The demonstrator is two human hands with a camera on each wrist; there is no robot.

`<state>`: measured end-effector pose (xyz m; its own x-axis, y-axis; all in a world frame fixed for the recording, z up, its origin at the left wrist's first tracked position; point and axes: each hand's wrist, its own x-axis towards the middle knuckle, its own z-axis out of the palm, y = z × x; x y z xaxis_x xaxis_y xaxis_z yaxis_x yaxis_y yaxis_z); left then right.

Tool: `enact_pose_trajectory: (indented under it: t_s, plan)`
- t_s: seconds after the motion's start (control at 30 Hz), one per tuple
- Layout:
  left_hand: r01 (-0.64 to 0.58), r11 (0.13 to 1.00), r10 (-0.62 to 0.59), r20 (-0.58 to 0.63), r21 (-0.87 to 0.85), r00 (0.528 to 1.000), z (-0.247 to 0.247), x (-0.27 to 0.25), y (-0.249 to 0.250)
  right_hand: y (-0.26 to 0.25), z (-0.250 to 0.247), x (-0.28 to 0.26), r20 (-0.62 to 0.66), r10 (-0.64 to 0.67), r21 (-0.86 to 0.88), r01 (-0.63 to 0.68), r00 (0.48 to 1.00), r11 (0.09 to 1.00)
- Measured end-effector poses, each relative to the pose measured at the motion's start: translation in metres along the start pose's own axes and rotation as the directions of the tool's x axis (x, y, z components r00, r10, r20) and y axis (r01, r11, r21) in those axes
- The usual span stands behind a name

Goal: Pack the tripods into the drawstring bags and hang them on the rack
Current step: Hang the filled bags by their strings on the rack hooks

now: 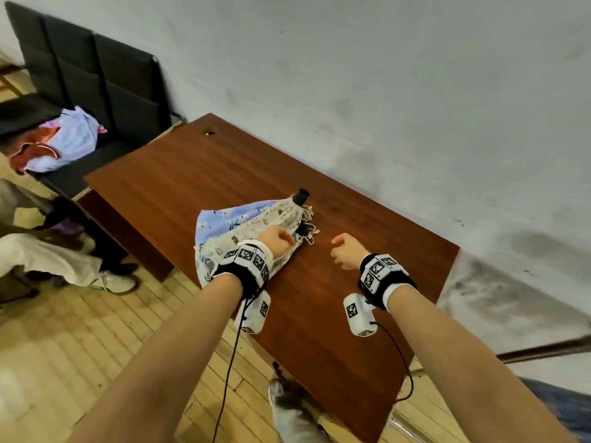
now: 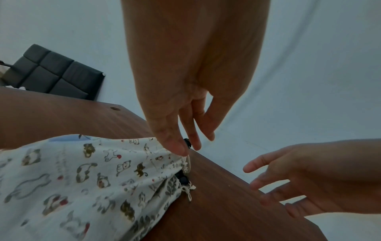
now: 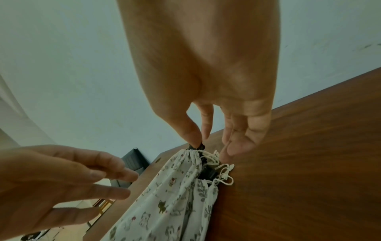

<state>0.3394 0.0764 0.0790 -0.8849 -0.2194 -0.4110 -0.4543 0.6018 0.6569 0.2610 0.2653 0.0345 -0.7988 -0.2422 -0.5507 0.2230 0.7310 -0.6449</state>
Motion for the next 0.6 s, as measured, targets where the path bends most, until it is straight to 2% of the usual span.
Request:
enact_pose_trajectory:
  t_s: [0.2, 0.3, 0.4, 0.53, 0.6]
  plan:
    - [0.020, 0.995, -0.029, 0.095, 0.099, 0.995, -0.038, 0.072, 0.007, -0.048, 0.000, 0.068, -0.006, 0.041, 0.132, -0.039, 0.999, 0.991]
    - [0.033, 0.995, -0.043, 0.105, 0.089, 0.994, -0.054, 0.110, 0.009, -0.062, 0.003, 0.094, 0.038, 0.058, 0.224, -0.065, 0.998, 0.972]
    - [0.065, 0.991, -0.077, 0.106, 0.117, 0.991, -0.062, 0.144, 0.006, -0.071, 0.010, 0.117, 0.049, 0.110, 0.390, -0.121, 0.993, 0.913]
    - [0.077, 0.984, -0.106, 0.181, 0.161, 0.978, -0.065, 0.195, -0.002, -0.082, 0.022, 0.144, 0.115, 0.236, 0.530, -0.261, 0.965, 0.807]
    - [0.045, 0.982, -0.087, 0.226, 0.185, 0.970, -0.064, 0.219, -0.003, -0.084, 0.026, 0.159, 0.102, 0.267, 0.467, -0.283, 0.958, 0.838]
